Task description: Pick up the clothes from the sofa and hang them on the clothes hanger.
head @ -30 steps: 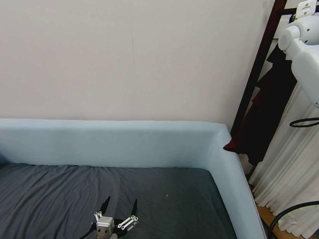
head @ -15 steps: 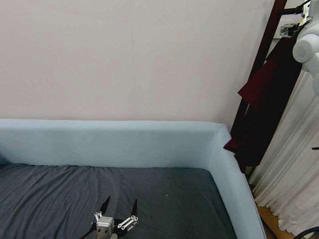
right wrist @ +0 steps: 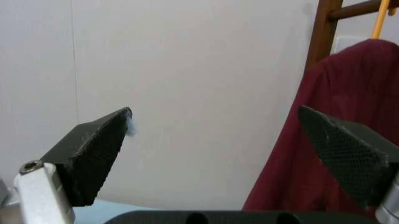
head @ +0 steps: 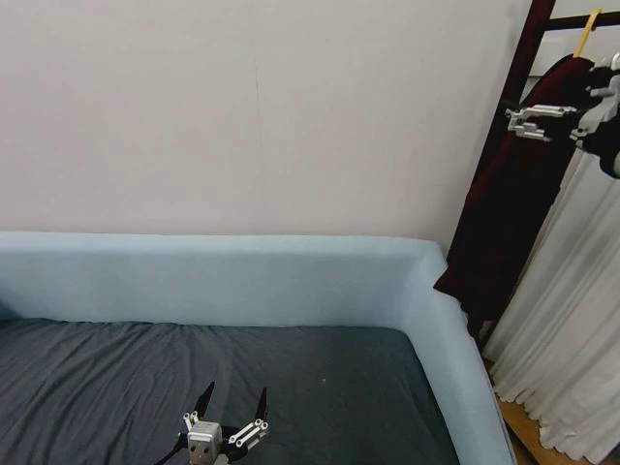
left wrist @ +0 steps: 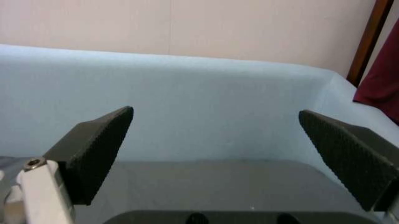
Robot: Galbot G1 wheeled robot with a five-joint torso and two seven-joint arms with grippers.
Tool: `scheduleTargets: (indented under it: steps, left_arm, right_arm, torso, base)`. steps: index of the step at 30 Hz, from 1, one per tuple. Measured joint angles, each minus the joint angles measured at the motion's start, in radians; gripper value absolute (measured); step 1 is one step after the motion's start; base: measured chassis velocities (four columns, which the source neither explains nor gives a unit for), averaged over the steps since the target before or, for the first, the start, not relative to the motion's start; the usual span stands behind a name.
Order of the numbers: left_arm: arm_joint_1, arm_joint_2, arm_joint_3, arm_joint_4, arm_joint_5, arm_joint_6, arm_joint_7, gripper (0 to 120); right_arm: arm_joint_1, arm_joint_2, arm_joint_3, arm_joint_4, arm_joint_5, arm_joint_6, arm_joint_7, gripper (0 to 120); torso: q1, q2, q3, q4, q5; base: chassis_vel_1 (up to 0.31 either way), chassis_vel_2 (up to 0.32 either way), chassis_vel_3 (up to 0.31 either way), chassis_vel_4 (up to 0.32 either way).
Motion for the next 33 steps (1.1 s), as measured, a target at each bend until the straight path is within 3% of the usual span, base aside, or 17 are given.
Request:
scheduleTargets:
  steps: [2,7,9,12,13,18,19,24,25,28,33]
  left_arm:
    - [0.000,0.000,0.000,0.000,0.000,0.000,0.000,100]
    - [0.000,0.000,0.000,0.000,0.000,0.000,0.000,100]
    - [0.000,0.000,0.000,0.000,0.000,0.000,0.000,100]
    - [0.000,0.000,0.000,0.000,0.000,0.000,0.000,100]
    - [0.000,0.000,0.000,0.000,0.000,0.000,0.000,100]
    - [0.000,0.000,0.000,0.000,0.000,0.000,0.000,100]
    - [0.000,0.000,0.000,0.000,0.000,0.000,0.000,100]
    - [0.000,0.000,0.000,0.000,0.000,0.000,0.000,100]
    - [0.000,0.000,0.000,0.000,0.000,0.000,0.000,100]
    - [0.000,0.000,0.000,0.000,0.000,0.000,0.000,100]
    - [0.000,0.000,0.000,0.000,0.000,0.000,0.000,100]
  right_arm:
    - [-0.071,0.013,0.042,0.010,-0.038,0.024,-0.021,100]
    - [-0.589,0.173,0.303,0.105,-0.274,0.124,-0.142,100]
    - [-0.658,0.205,0.332,0.119,-0.317,0.134,-0.162,100]
    - [-0.944,0.357,0.408,0.149,-0.551,0.233,-0.295,100]
    - [-0.944,0.357,0.408,0.149,-0.551,0.233,-0.295,100]
    - [-1.282,0.564,0.477,0.163,-0.758,0.416,-0.488,100]
    - [-1.282,0.564,0.477,0.163,-0.758,0.416,-0.488,100]
    - [-1.363,0.720,0.491,0.113,-0.991,0.580,-0.587,100]
    - [-1.363,0.720,0.491,0.113,-0.991,0.580,-0.587,100]
    - [-1.397,0.818,0.476,0.067,-1.073,0.666,-0.625,100]
    - [-1.397,0.882,0.471,0.034,-1.118,0.709,-0.625,100]
  torso:
    - [0.000,0.000,0.000,-0.0002,-0.0001]
    - [0.000,0.000,0.000,-0.0003,0.0000]
    - [0.000,0.000,0.000,-0.0004,-0.0001]
    - [0.000,0.000,0.000,-0.0007,0.0004]
    - [0.000,0.000,0.000,-0.0007,0.0004]
    - [0.000,0.000,0.000,-0.0011,-0.0005]
    - [0.000,0.000,0.000,-0.0011,-0.0005]
    - [0.000,0.000,0.000,0.0000,-0.0002]
    - [0.000,0.000,0.000,0.0000,-0.0002]
    - [0.000,0.000,0.000,-0.0006,-0.0001]
    - [0.000,0.000,0.000,-0.0003,-0.0001]
  base:
    - [0.000,0.000,0.000,0.000]
    - [0.000,0.000,0.000,0.000]
    - [0.000,0.000,0.000,0.000]
    - [0.000,0.000,0.000,0.000]
    - [0.000,0.000,0.000,0.000]
    - [0.000,0.000,0.000,0.000]
    - [0.000,0.000,0.000,0.000]
    - [0.000,0.000,0.000,0.000]
    - [0.000,0.000,0.000,0.000]
    - [0.000,0.000,0.000,0.000]
    - [0.000,0.000,0.000,0.000]
